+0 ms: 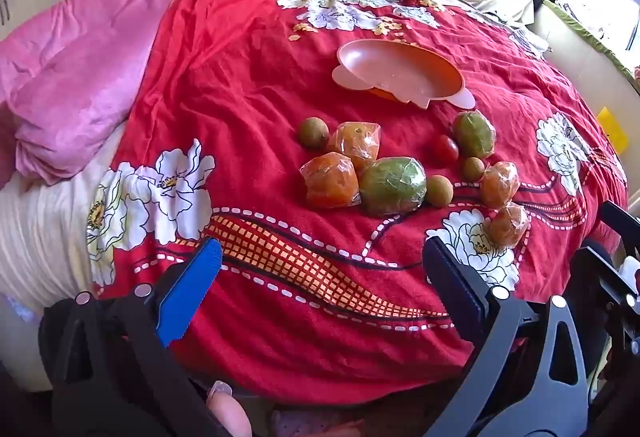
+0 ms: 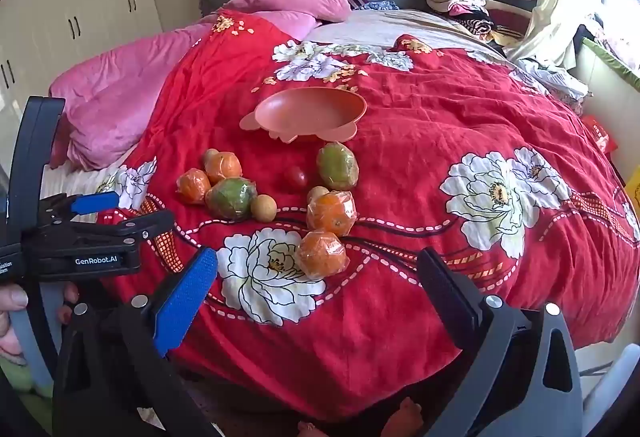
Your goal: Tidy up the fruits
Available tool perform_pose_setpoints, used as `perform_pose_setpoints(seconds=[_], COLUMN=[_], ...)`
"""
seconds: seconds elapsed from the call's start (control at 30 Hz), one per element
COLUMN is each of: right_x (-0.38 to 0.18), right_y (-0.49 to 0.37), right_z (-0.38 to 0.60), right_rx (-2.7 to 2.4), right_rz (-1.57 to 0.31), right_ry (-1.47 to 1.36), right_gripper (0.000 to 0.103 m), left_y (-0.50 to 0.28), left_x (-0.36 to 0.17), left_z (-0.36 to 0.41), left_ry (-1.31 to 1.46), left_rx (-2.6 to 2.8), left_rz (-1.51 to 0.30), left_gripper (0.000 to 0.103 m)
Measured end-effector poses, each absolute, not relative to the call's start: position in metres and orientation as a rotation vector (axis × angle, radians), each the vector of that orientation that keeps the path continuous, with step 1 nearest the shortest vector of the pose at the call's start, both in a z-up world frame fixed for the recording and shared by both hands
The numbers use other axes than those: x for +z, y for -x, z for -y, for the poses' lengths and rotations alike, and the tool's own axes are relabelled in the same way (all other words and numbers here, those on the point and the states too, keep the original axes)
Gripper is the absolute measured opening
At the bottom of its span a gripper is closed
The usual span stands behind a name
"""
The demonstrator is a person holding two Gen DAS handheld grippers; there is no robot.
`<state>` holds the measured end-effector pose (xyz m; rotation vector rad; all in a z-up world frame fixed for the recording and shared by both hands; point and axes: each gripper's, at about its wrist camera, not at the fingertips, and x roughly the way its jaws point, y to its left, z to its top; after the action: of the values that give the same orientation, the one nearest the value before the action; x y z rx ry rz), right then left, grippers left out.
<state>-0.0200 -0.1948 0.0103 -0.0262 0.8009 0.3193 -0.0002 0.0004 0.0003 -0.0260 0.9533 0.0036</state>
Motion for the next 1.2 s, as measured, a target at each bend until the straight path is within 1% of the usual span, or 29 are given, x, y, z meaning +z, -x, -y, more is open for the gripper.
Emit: perform_pose_setpoints(seconds=[1.2], right_x=[0.0092], right_y=[0.0173], right_z=[0.1945], right_rx=[0.319], right_rz=[-0.798], right_ry=[0.026], right_gripper=[0.099], left_y=[0.0013], left_x=[0.0036], left_z=[-0.0026], left_ry=[0.017], left_rx=[0.006], left_rz=[-0.943], left_gripper=[0.095])
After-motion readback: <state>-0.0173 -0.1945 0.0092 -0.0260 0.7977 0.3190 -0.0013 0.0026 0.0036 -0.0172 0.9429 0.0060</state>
